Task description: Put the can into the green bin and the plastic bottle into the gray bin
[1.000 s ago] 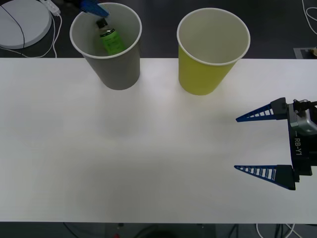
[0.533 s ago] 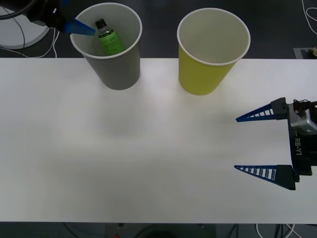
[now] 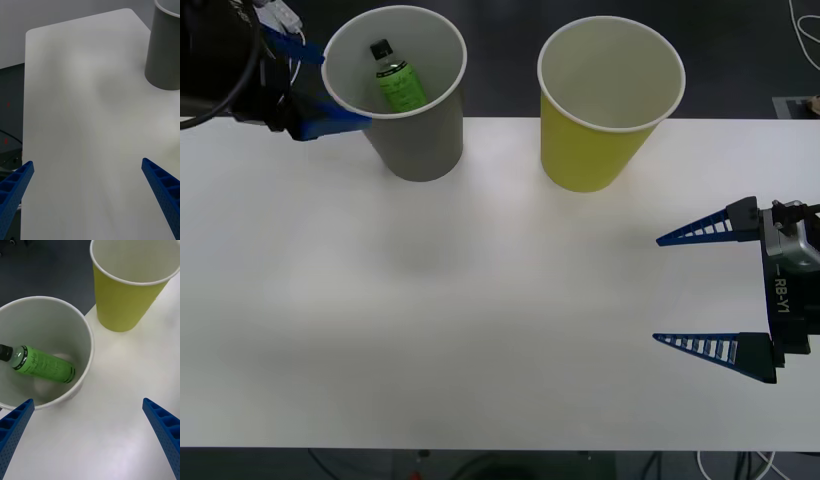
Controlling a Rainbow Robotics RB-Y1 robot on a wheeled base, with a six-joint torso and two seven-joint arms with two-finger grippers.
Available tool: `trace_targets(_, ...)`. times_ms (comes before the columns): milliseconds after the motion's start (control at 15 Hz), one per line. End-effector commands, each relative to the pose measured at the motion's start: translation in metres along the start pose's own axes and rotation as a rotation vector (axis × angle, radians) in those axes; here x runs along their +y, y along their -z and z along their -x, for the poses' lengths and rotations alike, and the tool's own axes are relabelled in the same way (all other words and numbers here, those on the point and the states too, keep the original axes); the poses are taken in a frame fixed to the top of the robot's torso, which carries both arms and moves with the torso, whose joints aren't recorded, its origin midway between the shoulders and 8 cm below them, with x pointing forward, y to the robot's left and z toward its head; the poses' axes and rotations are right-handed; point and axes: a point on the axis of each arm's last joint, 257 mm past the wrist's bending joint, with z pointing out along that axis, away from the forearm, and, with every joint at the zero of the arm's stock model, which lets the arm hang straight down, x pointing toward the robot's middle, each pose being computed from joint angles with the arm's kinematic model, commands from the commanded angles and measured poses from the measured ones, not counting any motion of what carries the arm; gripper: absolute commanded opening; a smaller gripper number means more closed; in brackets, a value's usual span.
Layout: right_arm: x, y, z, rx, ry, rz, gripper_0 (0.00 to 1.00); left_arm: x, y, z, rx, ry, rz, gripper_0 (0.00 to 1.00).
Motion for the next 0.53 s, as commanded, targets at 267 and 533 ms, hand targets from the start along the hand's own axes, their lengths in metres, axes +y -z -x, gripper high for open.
trace_targets(267, 0.000, 0.000, 0.000, 0.000, 0.000, 0.000, 1.00, -0.053, 0.000, -0.027, -0.036, -0.094, -0.074, 1.00)
trace_targets(533, 0.000, 0.000, 0.000, 0.000, 0.000, 0.000, 1.00, -0.086, 0.012, -0.042, -0.042, -0.149, -0.133, 1.00)
